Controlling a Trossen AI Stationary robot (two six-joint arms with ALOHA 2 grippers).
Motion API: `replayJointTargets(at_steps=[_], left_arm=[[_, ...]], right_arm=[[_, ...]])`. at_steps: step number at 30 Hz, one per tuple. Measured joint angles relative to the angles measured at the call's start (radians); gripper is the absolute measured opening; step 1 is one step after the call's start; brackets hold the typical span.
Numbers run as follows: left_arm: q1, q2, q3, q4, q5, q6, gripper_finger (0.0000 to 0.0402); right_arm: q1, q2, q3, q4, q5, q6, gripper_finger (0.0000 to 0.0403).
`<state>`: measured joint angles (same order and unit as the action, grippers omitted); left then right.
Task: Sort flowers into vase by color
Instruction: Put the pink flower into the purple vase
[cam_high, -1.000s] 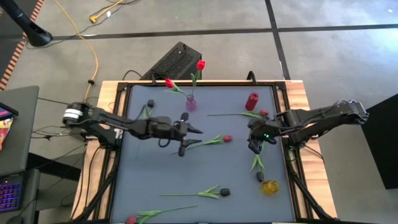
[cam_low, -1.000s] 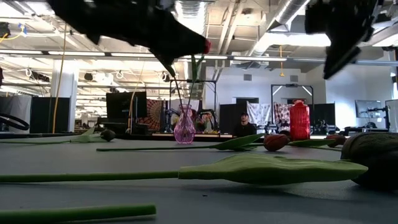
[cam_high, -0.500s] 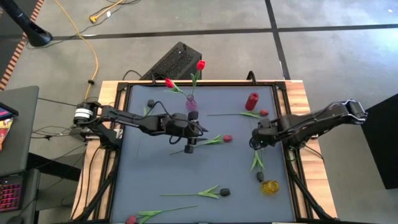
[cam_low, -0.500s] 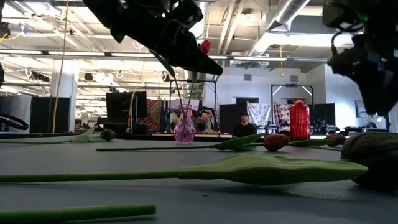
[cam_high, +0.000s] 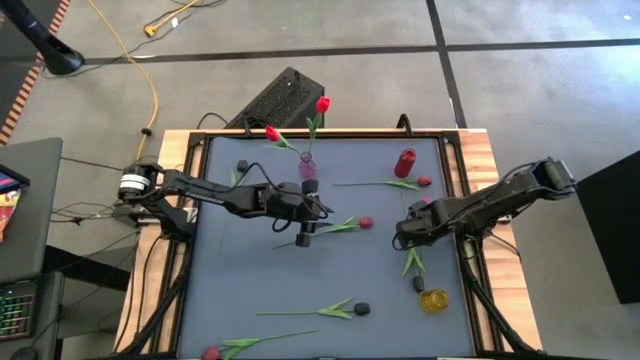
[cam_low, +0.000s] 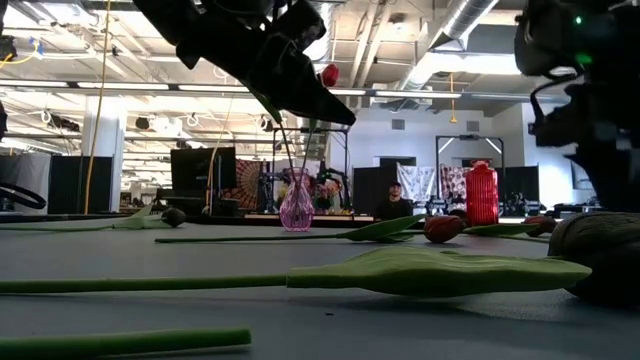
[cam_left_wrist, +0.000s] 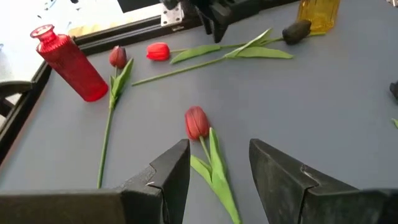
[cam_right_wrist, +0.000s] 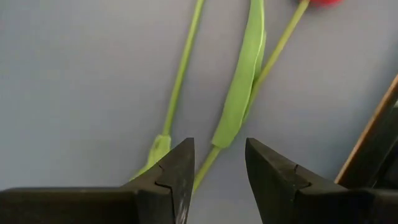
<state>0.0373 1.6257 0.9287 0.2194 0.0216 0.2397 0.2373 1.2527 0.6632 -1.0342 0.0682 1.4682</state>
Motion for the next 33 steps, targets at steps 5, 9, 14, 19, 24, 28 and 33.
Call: replayJointTargets(at_steps=[5, 9, 14, 19, 24, 28, 33], left_arm=[[0.0, 0.0, 0.0, 0.0, 0.001, -0.013, 0.0154], [0.0, 0.0, 0.0, -0.005, 0.024, -0.017, 0.0154], [-0.001, -0.001, 0.0, -0.023, 0.027, -0.018, 0.0155], [-0.002, -0.001, 0.0, -0.03, 0.027, -0.019, 0.0155], [-0.002, -0.001, 0.0, -0.029, 0.027, -0.017, 0.0155], [-0.002, -0.001, 0.0, -0.029, 0.026, -0.017, 0.0155], [-0.002, -0.001, 0.0, -0.027, 0.026, -0.023, 0.0155]], right_arm=[[0.026, 0.092, 0.0, 0.012, -0.034, 0.009, 0.0168], [0.025, 0.143, 0.0, 0.054, -0.044, 0.009, 0.0168], [0.025, 0.198, -0.008, 0.092, -0.073, 0.003, 0.0159], [0.023, 0.212, -0.045, 0.159, -0.096, 0.002, 0.0124], [0.023, 0.173, -0.046, 0.156, -0.074, 0.001, 0.0064], [0.004, 0.117, -0.051, 0.136, 0.007, 0.001, 0.0016], [-0.05, 0.05, -0.053, 0.075, 0.135, -0.017, 0.0027]])
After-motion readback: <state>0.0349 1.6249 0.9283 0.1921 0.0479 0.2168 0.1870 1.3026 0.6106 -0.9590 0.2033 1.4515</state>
